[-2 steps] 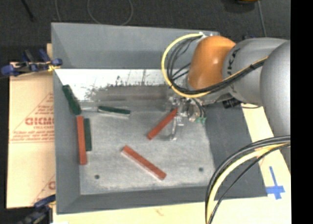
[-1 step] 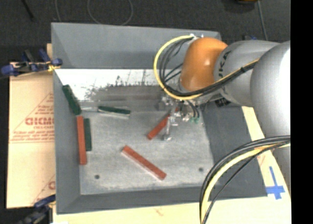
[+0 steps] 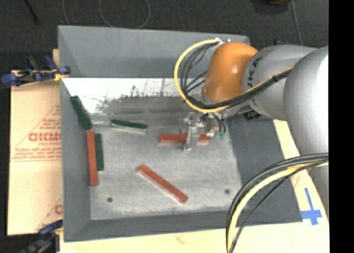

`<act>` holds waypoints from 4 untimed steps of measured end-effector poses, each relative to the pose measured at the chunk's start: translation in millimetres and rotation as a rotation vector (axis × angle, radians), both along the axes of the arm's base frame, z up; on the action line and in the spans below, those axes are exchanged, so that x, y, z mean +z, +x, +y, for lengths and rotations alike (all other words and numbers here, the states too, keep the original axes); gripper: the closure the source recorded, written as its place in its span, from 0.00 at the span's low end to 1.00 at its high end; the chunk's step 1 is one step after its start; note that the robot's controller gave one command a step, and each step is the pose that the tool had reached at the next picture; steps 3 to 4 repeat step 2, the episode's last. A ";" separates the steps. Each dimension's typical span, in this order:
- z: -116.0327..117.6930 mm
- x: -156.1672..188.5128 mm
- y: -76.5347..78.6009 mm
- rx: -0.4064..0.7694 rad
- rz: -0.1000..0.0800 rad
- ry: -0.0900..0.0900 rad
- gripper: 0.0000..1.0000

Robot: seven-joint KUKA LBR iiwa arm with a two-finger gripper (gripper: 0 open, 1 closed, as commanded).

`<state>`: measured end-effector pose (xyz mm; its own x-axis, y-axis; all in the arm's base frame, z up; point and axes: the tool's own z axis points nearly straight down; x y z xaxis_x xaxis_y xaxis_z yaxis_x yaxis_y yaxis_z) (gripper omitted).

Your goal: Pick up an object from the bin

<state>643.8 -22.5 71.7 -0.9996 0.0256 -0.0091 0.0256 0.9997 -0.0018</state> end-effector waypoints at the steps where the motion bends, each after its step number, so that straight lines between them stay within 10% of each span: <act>1: 16.8 127.2 -12.5 0.034 -0.004 0.000 1.00; 2: 37.6 248.9 -16.2 0.028 -0.006 0.002 1.00; 4: 37.6 248.9 -16.2 0.028 -0.006 0.002 1.00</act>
Offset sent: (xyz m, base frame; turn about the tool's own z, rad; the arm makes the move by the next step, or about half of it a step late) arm -0.0154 0.0185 0.1206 -0.0373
